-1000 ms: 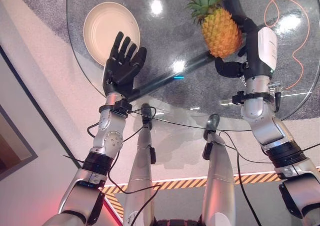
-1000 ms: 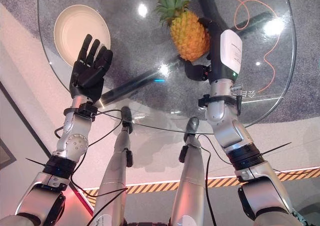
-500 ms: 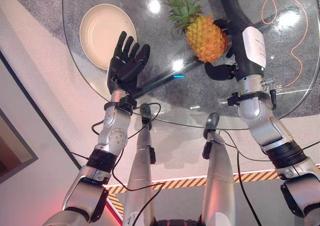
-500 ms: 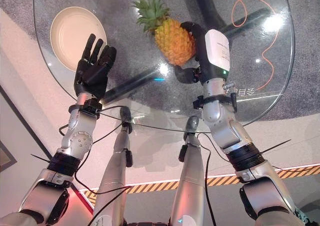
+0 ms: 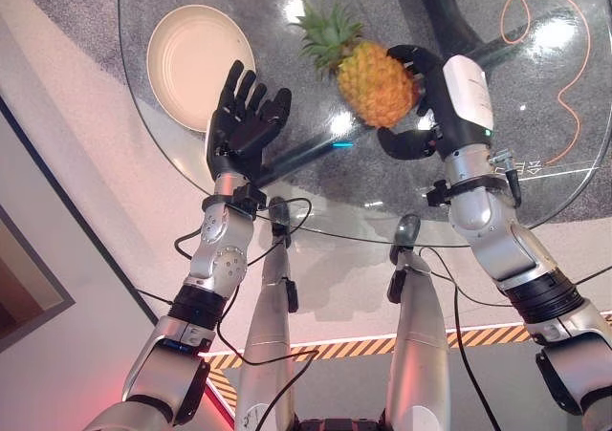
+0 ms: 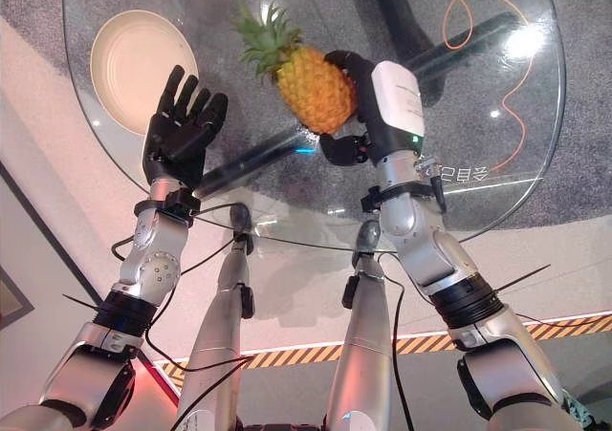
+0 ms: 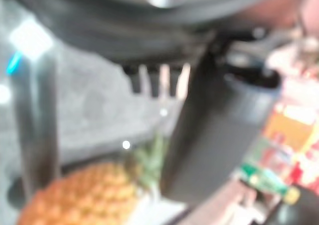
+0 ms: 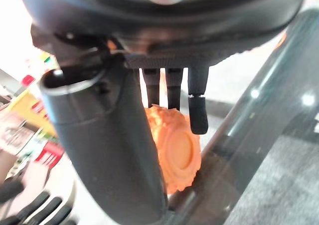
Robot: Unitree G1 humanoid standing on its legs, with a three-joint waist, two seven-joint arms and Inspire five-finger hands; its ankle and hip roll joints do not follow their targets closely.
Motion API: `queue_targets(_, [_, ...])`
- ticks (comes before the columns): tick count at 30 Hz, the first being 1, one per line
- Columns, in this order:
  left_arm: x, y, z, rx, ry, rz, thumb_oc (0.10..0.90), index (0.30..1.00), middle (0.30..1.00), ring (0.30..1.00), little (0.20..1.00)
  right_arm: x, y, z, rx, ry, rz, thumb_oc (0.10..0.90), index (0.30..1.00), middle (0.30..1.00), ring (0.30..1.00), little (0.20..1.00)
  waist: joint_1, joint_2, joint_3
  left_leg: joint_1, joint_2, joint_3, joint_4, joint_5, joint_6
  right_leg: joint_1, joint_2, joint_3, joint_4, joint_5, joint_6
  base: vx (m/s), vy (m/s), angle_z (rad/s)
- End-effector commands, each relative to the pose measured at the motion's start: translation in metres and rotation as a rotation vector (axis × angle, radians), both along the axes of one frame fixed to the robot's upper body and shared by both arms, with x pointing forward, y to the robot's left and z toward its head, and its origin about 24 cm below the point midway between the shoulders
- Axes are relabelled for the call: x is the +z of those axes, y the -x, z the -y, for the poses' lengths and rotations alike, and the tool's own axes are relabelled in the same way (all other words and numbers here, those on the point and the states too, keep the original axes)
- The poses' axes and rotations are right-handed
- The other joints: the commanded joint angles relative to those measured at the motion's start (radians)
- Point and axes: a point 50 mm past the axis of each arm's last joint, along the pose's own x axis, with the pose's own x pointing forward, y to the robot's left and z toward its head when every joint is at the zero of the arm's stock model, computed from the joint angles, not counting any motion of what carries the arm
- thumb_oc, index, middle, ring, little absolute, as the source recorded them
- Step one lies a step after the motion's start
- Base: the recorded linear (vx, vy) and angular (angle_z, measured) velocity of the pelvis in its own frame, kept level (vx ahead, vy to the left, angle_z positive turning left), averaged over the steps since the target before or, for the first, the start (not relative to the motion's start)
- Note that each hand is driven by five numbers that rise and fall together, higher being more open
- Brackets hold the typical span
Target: Pick up the fruit to the plate
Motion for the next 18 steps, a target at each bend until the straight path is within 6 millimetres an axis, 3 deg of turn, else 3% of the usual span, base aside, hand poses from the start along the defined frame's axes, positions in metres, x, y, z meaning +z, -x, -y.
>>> queue_targets(1, [0.058,0.012,0.015,-0.095,0.026,0.287,0.8,0.9,0.9,0.9,0.9,0.058,0.029,-0.041,0.234,-0.012,0.281,0.1,0.3,0.3,0.3,0.2,0.025,-0.057,-0.024,0.035,0.021,0.007,0.099,-0.126,-0.018,0.096,0.006,-0.033,-0.264,0.238,0.031,0.0,0.0,0.0])
queue_targets(18, [0.069,0.025,0.026,-0.266,0.058,0.374,0.8,0.9,0.9,0.9,0.9,0.068,0.042,-0.044,0.269,-0.043,0.357,0.1,0.3,0.3,0.3,0.2,0.028,-0.055,-0.024,0.049,0.023,0.008,0.101,-0.132,-0.014,0.11,0.002,-0.036,-0.267,0.237,0.03,0.0,0.0,0.0])
